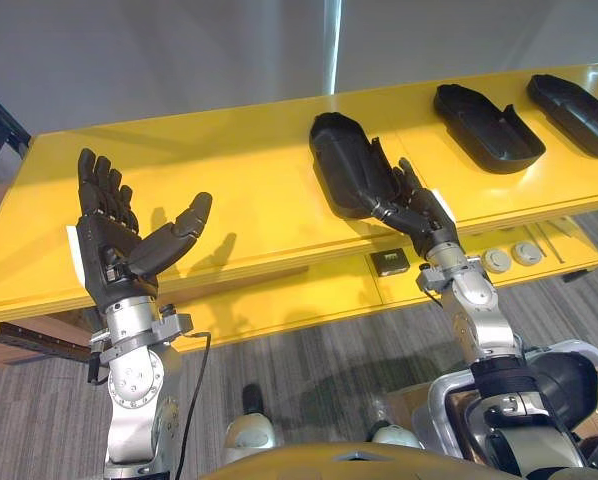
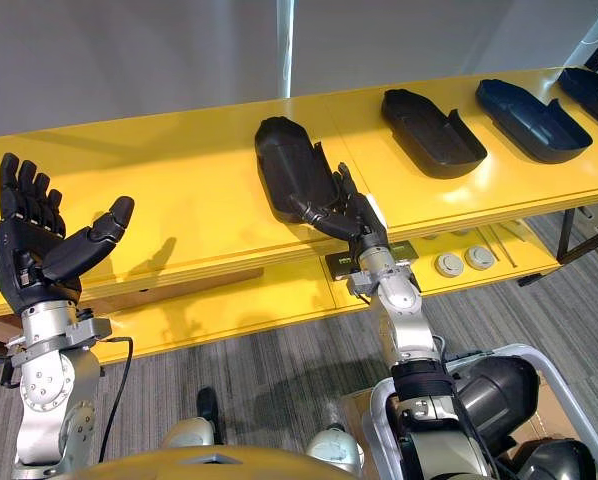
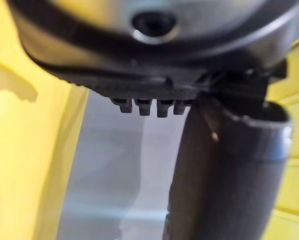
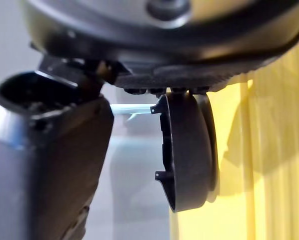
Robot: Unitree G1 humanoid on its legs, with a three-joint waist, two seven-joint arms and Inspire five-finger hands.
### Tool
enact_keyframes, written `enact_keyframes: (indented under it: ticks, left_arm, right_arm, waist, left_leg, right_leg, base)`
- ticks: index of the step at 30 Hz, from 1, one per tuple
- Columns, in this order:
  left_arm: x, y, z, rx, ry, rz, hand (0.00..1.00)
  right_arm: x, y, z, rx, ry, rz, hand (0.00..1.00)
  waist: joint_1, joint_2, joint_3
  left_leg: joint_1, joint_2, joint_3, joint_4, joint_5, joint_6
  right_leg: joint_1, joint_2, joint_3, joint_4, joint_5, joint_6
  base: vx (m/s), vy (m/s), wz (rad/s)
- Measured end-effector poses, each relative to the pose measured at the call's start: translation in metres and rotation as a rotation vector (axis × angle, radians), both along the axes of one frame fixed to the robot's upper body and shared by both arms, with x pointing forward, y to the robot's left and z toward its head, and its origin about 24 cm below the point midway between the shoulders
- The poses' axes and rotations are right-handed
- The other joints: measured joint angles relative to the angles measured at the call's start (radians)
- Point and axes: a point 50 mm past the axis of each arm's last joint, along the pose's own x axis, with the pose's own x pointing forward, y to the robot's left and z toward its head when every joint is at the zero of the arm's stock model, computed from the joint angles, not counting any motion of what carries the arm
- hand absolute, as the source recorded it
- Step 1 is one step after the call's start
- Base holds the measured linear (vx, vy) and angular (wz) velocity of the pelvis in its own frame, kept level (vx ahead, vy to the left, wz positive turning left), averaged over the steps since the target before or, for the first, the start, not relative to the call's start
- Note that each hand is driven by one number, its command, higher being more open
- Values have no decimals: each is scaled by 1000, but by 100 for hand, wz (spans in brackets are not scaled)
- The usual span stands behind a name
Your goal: Walk over and take three plastic housings, then place them on the shelf
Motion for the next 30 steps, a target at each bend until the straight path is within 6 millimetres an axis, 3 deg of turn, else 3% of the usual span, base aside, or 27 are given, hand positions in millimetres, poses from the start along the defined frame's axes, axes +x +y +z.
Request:
enact_keyframes:
  ticks: [18,23,24,26,30]
  left_arm:
    - [0,0,0,11,2,-10,100]
    - [1,-1,0,9,3,-13,100]
    - [0,-2,-1,6,5,-14,100]
    - [1,-4,-1,-1,7,-18,100]
    - [-1,-8,-6,-11,27,-24,100]
  right_arm:
    - [1,2,-4,-5,19,29,100]
    - [1,2,0,-94,-36,-67,100]
    - [1,2,3,-127,-57,-100,0]
    - [-4,2,11,-137,-106,-132,0]
    - [-41,17,50,-86,-323,-113,0]
  waist:
    - [0,1,0]
    - [1,3,2]
    - [1,5,3]
    - [1,9,4]
    - [-11,12,4]
  left_leg:
    - [4,0,3,0,0,0]
    - [5,0,7,0,-1,1]
    - [5,0,8,0,-1,1]
    - [2,0,9,0,-1,1]
    - [3,1,32,0,-4,-1]
  right_leg:
    - [1,-1,3,2,-4,-6]
    - [0,-1,8,2,-4,-6]
    - [-2,-1,9,2,-4,-6]
    - [-4,-1,9,2,-4,-6]
    - [-18,0,29,1,1,1]
  base:
    - [0,0,0]
    - [0,0,0]
    - [0,0,0]
    - [0,0,0]
    - [12,-6,-11]
